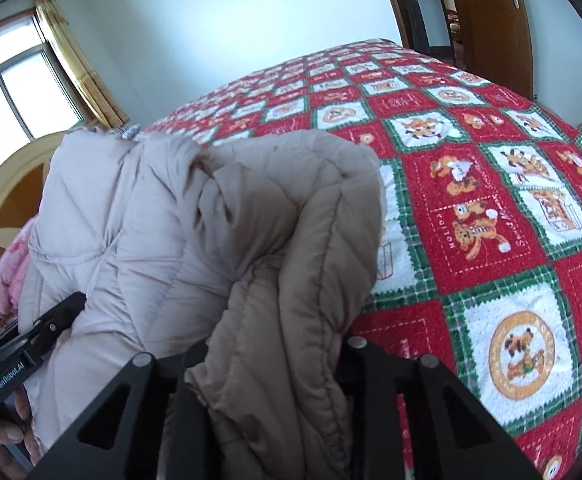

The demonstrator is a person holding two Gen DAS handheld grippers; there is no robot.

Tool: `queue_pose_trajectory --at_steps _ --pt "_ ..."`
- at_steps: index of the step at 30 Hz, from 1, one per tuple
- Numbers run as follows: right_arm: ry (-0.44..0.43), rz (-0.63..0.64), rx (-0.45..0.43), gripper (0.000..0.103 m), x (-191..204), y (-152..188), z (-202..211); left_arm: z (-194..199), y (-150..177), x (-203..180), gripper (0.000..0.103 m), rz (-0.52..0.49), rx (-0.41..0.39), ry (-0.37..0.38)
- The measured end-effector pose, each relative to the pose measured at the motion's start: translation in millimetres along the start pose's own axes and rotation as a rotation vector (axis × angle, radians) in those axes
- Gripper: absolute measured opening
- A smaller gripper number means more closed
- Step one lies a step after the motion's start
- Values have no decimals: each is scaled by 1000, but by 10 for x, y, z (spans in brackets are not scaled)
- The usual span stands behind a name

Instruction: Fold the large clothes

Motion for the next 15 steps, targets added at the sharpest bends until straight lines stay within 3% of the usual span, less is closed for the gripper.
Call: queue_pose_trajectory --at_steps 9,15 --pt "-103 72 -73 24 580 -77 354 937 -83 177 32 -19 -124 -74" --pt "-172 137 -84 24 1129 -79 399 1366 -63 581 32 5 -170 -141"
Point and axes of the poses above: each gripper's, at about its wrist camera, not at the fingertips, and z roughly against the way its jaws point, x to its left, y to its underside, the point moved 2 cm from there along -z, roughly the way its jaws point, and after that the axes turned 3 degrees about y, right-handed, at the moved point
